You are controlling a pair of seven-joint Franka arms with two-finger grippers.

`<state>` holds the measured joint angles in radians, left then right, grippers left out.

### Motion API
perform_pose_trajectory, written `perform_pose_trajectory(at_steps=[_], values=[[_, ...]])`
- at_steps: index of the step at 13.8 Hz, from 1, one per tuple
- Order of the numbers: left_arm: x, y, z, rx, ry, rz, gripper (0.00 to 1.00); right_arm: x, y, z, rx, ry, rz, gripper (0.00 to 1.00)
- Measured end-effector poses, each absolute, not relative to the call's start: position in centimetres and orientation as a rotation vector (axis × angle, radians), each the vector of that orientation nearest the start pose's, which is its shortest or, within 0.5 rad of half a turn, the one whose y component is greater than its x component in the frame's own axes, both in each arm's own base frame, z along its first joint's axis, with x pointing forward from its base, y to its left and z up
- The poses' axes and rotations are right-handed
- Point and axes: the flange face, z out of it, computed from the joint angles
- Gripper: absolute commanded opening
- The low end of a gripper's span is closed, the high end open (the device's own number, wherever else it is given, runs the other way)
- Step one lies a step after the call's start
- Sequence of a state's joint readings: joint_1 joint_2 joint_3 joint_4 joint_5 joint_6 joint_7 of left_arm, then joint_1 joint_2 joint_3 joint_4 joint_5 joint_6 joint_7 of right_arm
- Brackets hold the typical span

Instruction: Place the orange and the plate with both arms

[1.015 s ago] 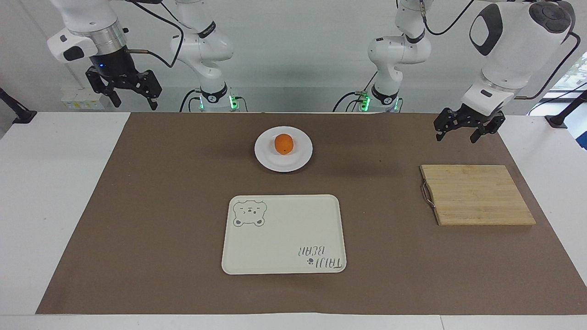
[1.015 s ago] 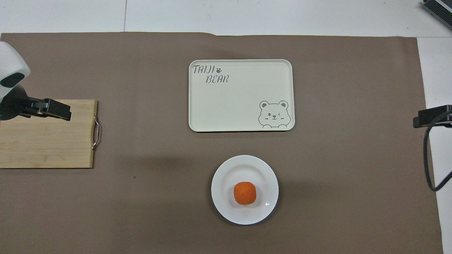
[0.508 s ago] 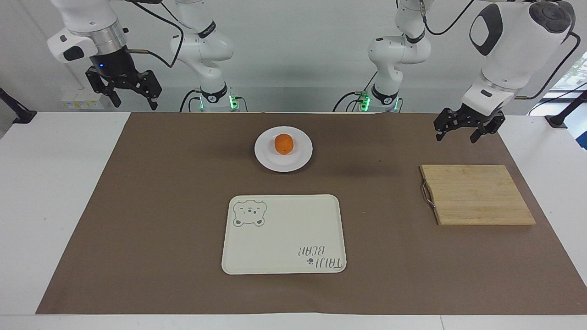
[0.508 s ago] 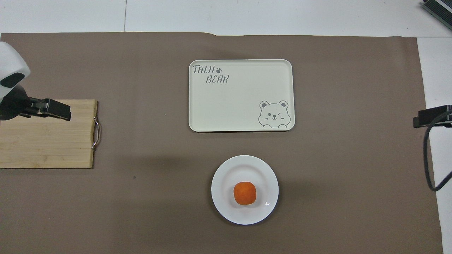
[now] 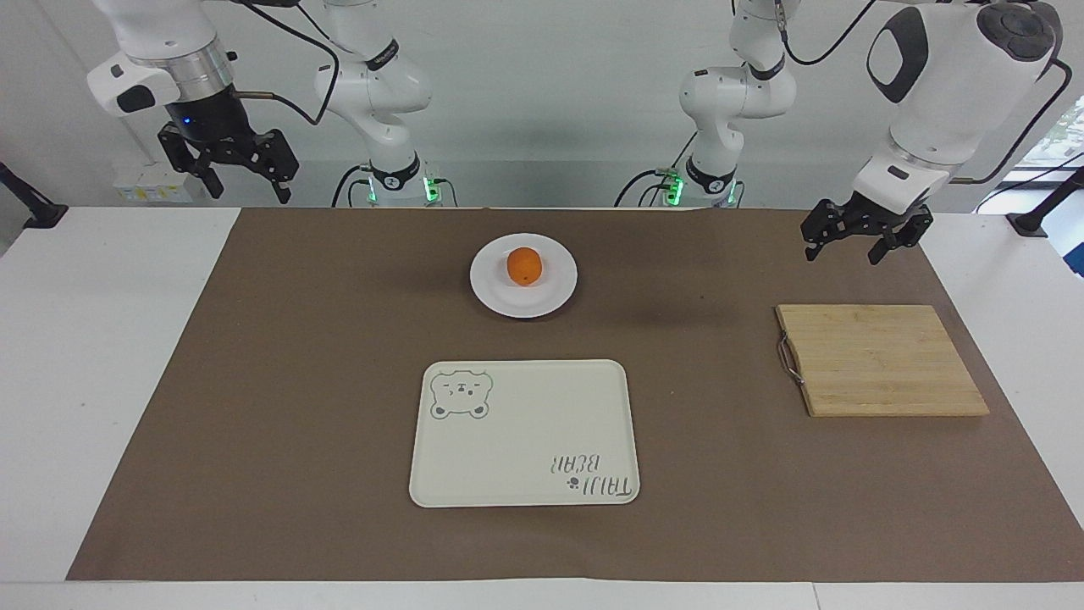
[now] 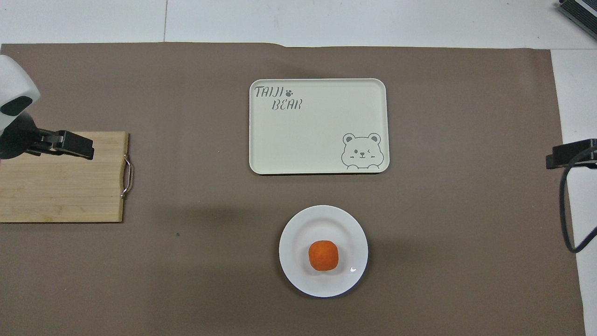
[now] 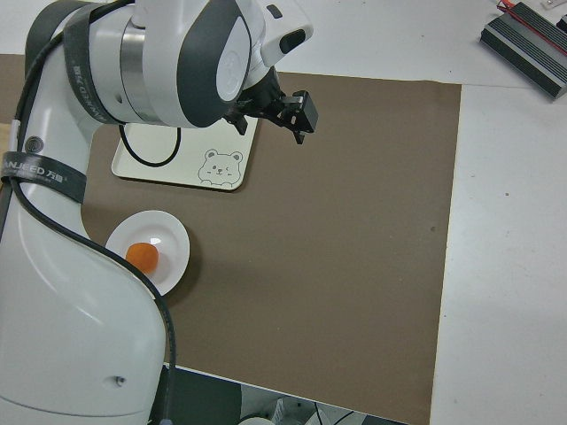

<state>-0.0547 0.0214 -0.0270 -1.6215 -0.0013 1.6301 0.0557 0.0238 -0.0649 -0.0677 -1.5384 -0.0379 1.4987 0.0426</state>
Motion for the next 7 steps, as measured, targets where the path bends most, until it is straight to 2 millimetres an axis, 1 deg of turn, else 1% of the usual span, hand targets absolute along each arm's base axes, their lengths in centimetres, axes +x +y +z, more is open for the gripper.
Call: perform_pose_trajectory(at_steps=[3, 4, 7], values=[[56.3, -4.6, 59.4, -3.136, 0.216, 0.020, 1.00, 52.6, -2.7, 66.8, -3.172, 0.134, -0.040, 1.00], [56.3, -4.6, 59.4, -3.136, 0.216, 0.020, 1.00, 52.6, -2.2, 66.8, -3.170, 0.110, -0.040, 1.00], [56.3, -4.6, 59.4, -3.136, 0.216, 0.020, 1.00, 52.7, 0.5, 66.7, -3.118, 0.004, -0.043, 1.00]])
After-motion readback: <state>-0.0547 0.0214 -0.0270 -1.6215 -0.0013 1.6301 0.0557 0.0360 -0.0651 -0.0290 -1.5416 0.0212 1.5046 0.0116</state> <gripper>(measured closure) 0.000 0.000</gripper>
